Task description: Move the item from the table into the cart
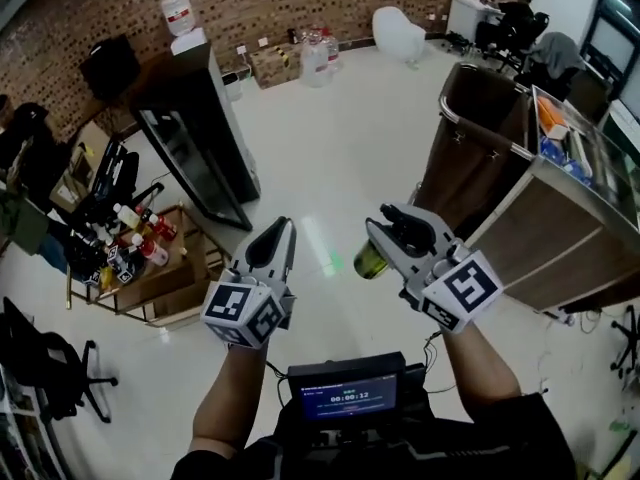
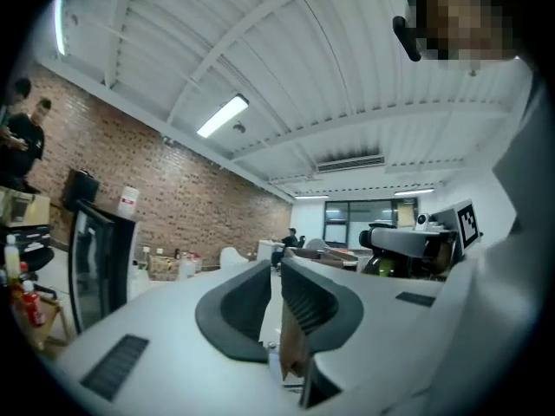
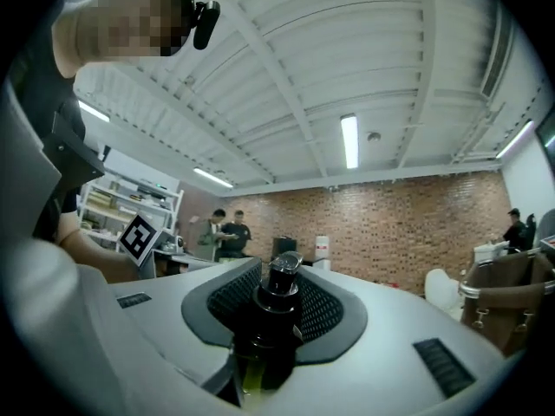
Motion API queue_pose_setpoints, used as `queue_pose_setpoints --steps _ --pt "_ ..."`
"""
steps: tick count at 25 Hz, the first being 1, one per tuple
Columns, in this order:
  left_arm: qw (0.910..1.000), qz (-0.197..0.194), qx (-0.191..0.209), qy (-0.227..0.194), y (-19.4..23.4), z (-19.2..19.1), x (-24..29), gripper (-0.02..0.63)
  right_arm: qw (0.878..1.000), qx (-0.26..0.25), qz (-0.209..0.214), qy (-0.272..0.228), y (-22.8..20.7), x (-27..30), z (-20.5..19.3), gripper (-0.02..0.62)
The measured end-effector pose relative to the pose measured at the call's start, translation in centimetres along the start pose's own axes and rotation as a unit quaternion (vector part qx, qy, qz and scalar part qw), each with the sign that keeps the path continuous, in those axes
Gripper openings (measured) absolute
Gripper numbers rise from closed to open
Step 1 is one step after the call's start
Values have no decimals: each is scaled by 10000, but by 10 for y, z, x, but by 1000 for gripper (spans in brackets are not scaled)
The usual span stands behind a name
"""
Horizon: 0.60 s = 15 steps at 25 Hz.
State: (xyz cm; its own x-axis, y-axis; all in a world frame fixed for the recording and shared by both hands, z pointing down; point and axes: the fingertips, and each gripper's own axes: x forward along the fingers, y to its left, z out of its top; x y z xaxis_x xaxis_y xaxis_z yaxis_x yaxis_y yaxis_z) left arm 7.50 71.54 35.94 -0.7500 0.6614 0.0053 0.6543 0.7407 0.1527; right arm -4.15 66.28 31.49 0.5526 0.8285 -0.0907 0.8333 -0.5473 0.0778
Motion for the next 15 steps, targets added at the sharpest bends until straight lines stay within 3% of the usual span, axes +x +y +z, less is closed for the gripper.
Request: queue_pose_setpoints --steps 6,15 --pt "9917 -1267 10 218 -65 -6 150 25 9927 48 -1201 83 -133 -54 -6 94" --pt "9650 -2613 57 212 -285 -15 341 25 9695 -263 -2427 215 -315 -251 23 87"
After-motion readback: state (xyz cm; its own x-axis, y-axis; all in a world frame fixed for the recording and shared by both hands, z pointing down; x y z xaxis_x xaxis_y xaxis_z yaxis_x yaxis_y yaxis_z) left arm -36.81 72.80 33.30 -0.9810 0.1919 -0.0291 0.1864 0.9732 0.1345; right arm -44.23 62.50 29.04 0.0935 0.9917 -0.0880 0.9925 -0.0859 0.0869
